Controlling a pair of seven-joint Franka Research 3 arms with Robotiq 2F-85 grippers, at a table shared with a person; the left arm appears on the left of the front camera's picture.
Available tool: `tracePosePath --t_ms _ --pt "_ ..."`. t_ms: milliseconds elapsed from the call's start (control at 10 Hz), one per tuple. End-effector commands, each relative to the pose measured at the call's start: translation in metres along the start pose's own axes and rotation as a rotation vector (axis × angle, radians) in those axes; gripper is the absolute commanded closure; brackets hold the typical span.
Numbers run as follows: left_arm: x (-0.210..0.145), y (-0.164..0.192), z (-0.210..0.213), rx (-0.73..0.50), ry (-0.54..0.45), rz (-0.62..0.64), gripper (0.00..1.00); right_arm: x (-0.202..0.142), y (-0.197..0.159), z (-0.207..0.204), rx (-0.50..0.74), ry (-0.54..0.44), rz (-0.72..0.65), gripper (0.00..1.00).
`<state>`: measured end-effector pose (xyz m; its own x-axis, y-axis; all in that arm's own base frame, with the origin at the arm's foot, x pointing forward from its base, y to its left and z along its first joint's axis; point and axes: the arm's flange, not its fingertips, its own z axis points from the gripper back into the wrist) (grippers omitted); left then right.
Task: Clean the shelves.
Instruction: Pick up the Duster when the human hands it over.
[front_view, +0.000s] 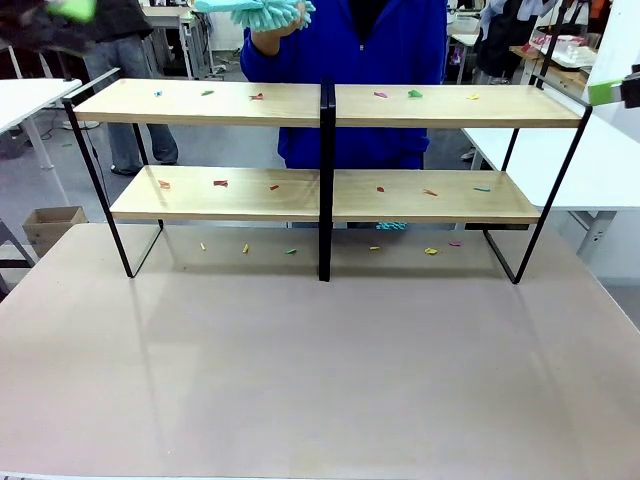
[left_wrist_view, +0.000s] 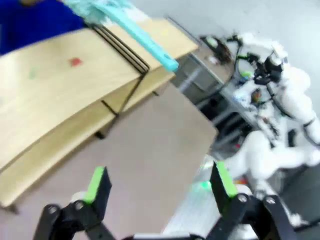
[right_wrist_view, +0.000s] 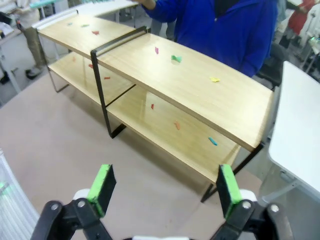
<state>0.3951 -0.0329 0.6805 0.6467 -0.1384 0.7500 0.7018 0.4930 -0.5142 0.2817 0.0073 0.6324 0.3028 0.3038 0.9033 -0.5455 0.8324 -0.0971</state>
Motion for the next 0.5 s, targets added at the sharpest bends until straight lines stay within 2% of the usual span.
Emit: tracePosePath --t_ms 0,100,200,300,400 --pt "0.025 0.024 -0.002 -0.096 0.114 0.135 0.00 0.000 0.000 -0.001 0.000 -0.001 0.001 0.00" --pt "0.000 0.000 0.000 0.000 0.000 0.000 0.00 0.000 0.000 -0.001 0.000 -0.001 0.001 0.00" --pt "0.000 0.000 0.000 0.000 0.000 0.000 0.00 0.000 0.000 -0.001 0.000 -0.001 0.001 0.00" --pt "0.023 0.015 -0.027 -0.073 0.054 0.092 0.00 0.000 0.000 -0.001 0.000 -0.001 0.001 0.00" --pt "0.036 0.012 -0.036 -0.182 0.106 0.232 0.00 0.000 0.000 -0.001 0.000 -0.001 0.001 0.00"
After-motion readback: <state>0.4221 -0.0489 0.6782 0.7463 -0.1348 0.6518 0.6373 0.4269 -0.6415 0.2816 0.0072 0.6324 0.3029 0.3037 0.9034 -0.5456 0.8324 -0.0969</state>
